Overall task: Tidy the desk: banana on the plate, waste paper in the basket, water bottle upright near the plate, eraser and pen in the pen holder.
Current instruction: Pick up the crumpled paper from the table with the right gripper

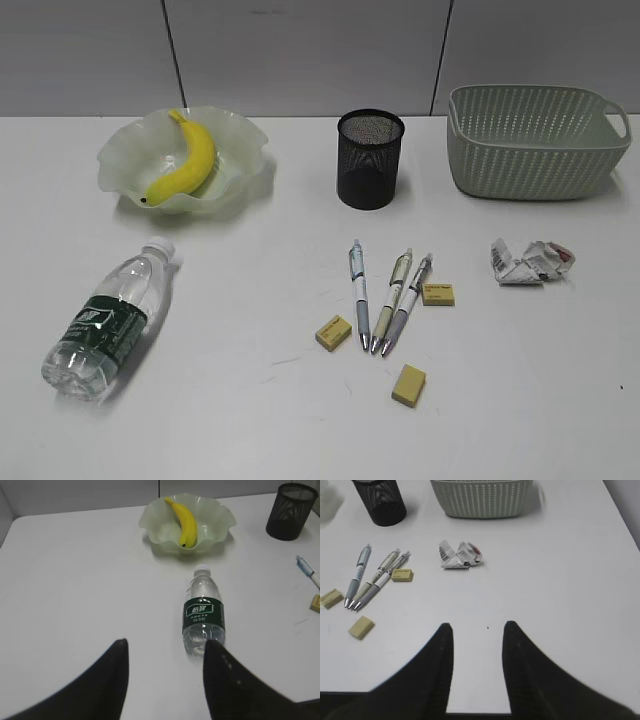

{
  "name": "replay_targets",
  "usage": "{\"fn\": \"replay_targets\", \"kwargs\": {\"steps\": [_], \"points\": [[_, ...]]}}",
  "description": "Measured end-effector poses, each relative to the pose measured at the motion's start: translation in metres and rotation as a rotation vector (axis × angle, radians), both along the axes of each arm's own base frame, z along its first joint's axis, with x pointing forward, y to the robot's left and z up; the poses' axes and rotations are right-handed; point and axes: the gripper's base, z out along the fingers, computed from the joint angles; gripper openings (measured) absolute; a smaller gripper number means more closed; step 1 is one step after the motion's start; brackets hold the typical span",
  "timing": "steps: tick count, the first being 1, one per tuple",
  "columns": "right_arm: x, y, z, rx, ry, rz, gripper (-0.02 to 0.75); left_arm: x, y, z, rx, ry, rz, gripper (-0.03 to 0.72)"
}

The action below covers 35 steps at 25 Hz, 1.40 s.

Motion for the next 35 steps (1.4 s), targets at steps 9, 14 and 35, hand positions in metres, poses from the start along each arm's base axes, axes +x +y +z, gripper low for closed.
{"fn": "replay_targets", "kwargs": {"steps": [9, 14, 35], "points": [[0.124, 0.005, -0.002, 0.009, 0.215, 0.064, 0.413, 0.0, 0.0, 0.0, -0.002, -0.002, 0.002, 0.361], [0.214, 0.003, -0.046, -0.073, 0.471, 0.124, 0.442, 0.0, 0.0, 0.0, -0.003, -0.001, 0.001, 0.361], [0.35, 0.013, -0.157, -0.227, 0.679, 0.339, 0.06, 0.0, 0.0, 0.0, -0.003, -0.001, 0.001, 0.34]]}}
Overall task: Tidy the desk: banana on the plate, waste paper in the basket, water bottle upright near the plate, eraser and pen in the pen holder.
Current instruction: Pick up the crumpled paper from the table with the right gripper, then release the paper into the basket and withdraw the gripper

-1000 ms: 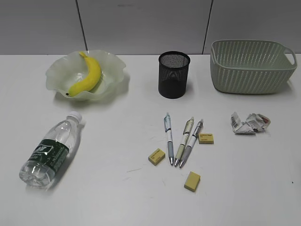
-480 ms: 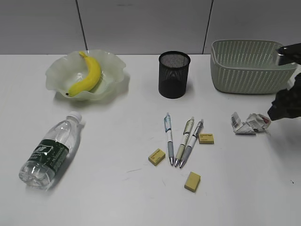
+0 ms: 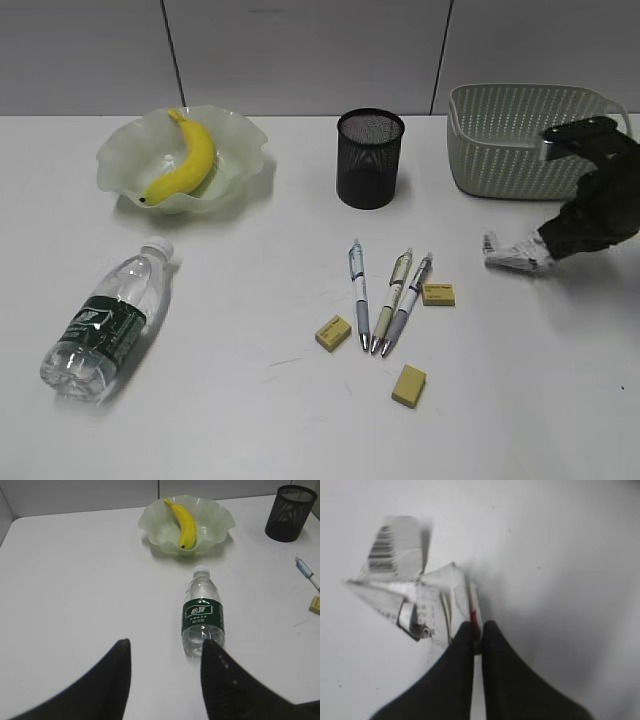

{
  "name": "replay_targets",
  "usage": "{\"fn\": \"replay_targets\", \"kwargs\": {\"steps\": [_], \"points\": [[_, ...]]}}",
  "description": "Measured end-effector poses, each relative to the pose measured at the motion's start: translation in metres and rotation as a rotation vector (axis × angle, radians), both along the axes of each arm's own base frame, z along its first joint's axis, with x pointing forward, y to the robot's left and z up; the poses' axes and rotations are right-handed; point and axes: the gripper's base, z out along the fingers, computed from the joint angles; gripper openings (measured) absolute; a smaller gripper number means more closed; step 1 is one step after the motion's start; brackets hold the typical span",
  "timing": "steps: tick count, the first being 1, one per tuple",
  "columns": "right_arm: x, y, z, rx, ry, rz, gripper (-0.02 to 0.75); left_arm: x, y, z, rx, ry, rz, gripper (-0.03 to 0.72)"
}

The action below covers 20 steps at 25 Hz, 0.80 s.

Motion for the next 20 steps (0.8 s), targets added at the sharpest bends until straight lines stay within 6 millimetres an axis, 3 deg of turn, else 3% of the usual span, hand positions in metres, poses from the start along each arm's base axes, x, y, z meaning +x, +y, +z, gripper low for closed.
{"fn": "replay_targets", "kwargs": {"steps": [3, 7, 11, 13, 16, 18, 20], "points": [[-0.005, 0.018, 0.03, 0.012, -0.07, 0.059, 0.013, 0.0, 0.0, 0.0, 0.0, 0.0, 0.0, 0.332], [-0.012, 0.042, 0.092, 0.02, -0.318, 0.116, 0.013, 0.0, 0.0, 0.0, 0.0, 0.0, 0.0, 0.323], [0.007, 0.036, 0.136, 0.006, -0.601, 0.053, 0.013, 0.0, 0.0, 0.0, 0.0, -0.001, 0.0, 0.321], [0.026, 0.024, 0.139, -0.008, -0.652, 0.007, 0.013, 0.0, 0.0, 0.0, -0.001, -0.001, -0.001, 0.321], [0.055, 0.005, 0.119, 0.001, -0.612, -0.081, 0.061, 0.0, 0.0, 0.0, 0.0, -0.001, 0.0, 0.315], [0.065, -0.004, 0.107, 0.017, -0.56, -0.119, 0.202, 0.0, 0.0, 0.0, 0.0, -0.002, 0.0, 0.312], [0.067, -0.007, 0.105, 0.036, -0.511, -0.135, 0.409, 0.0, 0.0, 0.0, 0.0, -0.002, 0.0, 0.311]]}}
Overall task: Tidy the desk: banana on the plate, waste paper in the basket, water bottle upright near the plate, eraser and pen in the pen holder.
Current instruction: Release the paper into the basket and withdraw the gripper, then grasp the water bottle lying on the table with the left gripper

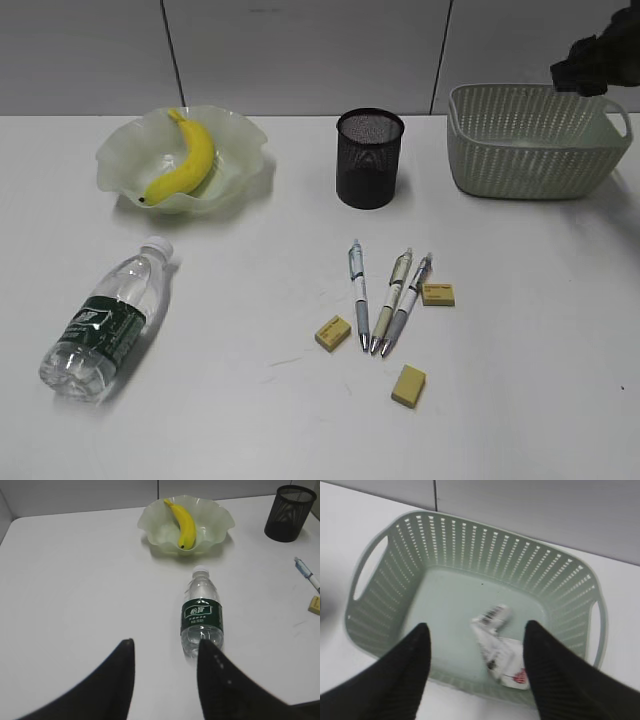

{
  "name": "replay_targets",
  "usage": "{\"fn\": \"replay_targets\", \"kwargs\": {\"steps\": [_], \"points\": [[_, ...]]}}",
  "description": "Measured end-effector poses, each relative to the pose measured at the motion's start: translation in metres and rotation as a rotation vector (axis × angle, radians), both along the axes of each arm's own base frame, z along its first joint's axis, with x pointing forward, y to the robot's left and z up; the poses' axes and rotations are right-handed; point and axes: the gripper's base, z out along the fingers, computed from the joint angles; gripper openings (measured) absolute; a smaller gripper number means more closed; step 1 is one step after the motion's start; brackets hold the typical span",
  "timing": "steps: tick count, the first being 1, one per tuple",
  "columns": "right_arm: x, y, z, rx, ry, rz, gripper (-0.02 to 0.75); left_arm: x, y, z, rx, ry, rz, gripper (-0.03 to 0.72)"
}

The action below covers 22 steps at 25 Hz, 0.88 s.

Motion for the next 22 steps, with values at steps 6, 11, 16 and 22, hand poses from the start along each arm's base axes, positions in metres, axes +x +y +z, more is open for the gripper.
{"fn": "replay_targets", "kwargs": {"steps": [6, 11, 16, 22], "points": [[-0.033, 0.004, 0.038, 0.073, 0.075, 0.012, 0.487, 0.0, 0.0, 0.0, -0.001, -0.001, -0.001, 0.309], [-0.12, 0.008, 0.076, 0.13, 0.079, 0.032, 0.421, 0.005, -0.001, 0.001, 0.004, 0.024, -0.001, 0.309], [-0.233, 0.012, 0.091, 0.19, 0.095, 0.05, 0.414, 0.022, -0.004, 0.001, 0.024, 0.126, -0.001, 0.309], [-0.344, 0.007, 0.077, 0.189, 0.106, 0.009, 0.412, 0.052, -0.01, 0.005, 0.044, 0.221, -0.001, 0.326]]}}
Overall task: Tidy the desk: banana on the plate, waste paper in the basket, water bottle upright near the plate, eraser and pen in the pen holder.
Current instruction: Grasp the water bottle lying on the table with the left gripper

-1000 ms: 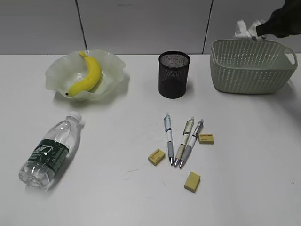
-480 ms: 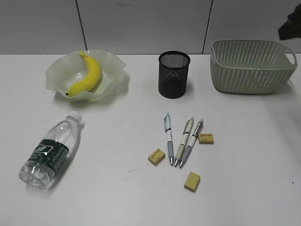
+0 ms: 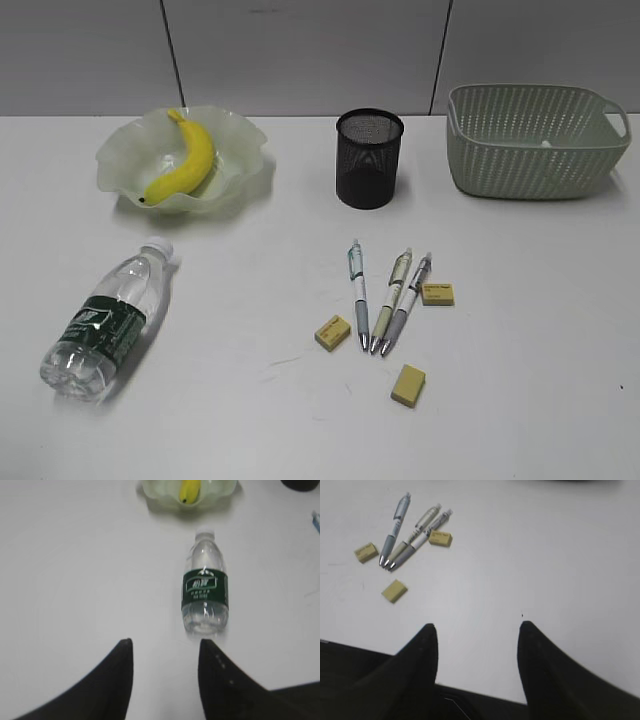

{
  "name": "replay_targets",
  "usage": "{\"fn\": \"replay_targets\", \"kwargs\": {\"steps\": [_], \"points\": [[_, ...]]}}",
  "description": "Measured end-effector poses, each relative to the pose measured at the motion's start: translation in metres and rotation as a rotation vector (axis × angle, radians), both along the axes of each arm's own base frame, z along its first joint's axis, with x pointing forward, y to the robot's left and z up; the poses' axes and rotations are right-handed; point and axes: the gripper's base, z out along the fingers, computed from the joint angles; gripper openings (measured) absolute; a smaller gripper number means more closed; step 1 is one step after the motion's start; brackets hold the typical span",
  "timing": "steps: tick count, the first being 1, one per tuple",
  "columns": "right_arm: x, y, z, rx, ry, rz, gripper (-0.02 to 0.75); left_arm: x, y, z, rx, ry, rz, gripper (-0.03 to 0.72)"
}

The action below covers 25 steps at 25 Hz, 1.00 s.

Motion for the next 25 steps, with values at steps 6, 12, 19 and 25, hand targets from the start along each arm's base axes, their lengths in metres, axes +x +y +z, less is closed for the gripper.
{"fn": "replay_targets", "kwargs": {"steps": [6, 12, 19, 25], "points": [[-0.068, -0.003, -0.02, -0.02, -0.107, -0.012, 0.412, 0.047, -0.011, 0.009, -0.035, -0.031, -0.004, 0.337], [-0.099, -0.004, -0.03, -0.018, -0.249, -0.013, 0.412, 0.131, -0.028, -0.037, 0.011, 0.201, -0.01, 0.386], [-0.099, -0.005, -0.03, -0.018, -0.258, -0.027, 0.412, 0.21, -0.064, -0.1, 0.097, 0.474, -0.098, 0.631], [-0.089, -0.006, -0.033, -0.003, -0.312, -0.049, 0.411, 0.265, -0.103, -0.115, 0.143, 0.555, -0.171, 0.633]]}}
